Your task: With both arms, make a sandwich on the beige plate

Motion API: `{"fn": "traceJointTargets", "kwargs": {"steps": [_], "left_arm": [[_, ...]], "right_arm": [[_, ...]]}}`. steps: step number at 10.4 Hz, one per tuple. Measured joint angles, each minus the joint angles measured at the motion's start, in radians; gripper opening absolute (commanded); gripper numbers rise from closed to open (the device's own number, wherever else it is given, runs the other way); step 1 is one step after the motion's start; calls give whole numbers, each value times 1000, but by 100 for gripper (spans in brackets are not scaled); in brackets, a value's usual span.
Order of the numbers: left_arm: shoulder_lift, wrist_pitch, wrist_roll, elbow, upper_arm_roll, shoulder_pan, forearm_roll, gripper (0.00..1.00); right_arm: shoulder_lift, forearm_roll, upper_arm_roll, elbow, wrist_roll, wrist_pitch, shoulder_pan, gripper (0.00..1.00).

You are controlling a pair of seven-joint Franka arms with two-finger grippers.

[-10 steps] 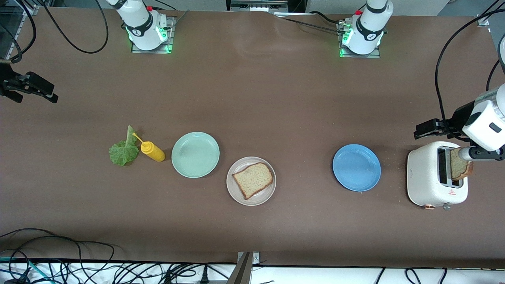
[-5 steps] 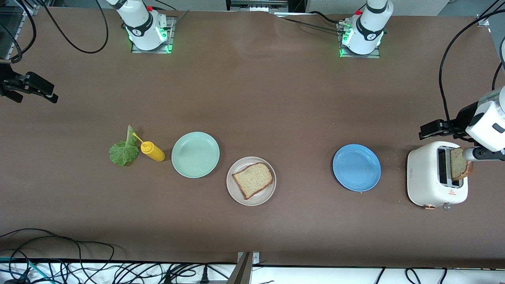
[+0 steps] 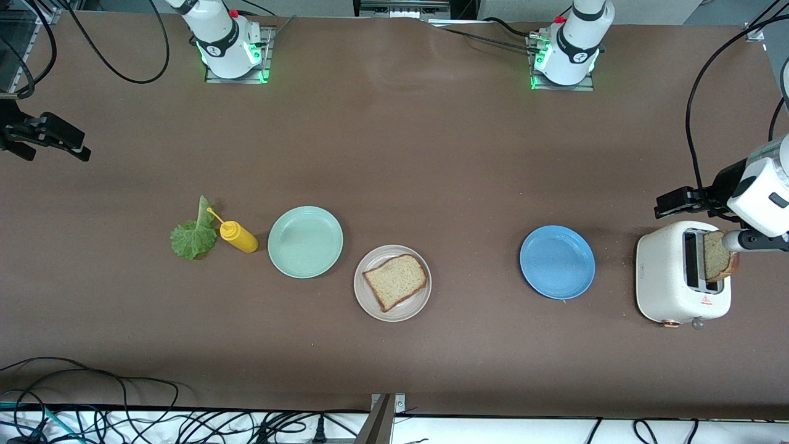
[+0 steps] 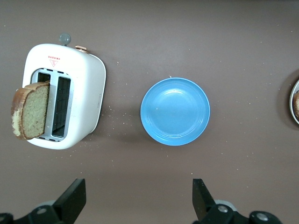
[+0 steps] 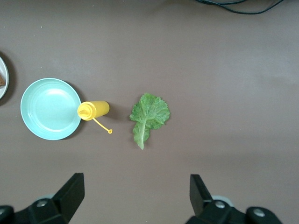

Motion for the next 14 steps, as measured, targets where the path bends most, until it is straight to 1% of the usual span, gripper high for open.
{"fn": "traceJointTargets", "kwargs": {"steps": [14], "left_arm": [[0,0,0,0,-16,-5,0,100]], "right_arm": [[0,0,0,0,0,0,0,100]]}}
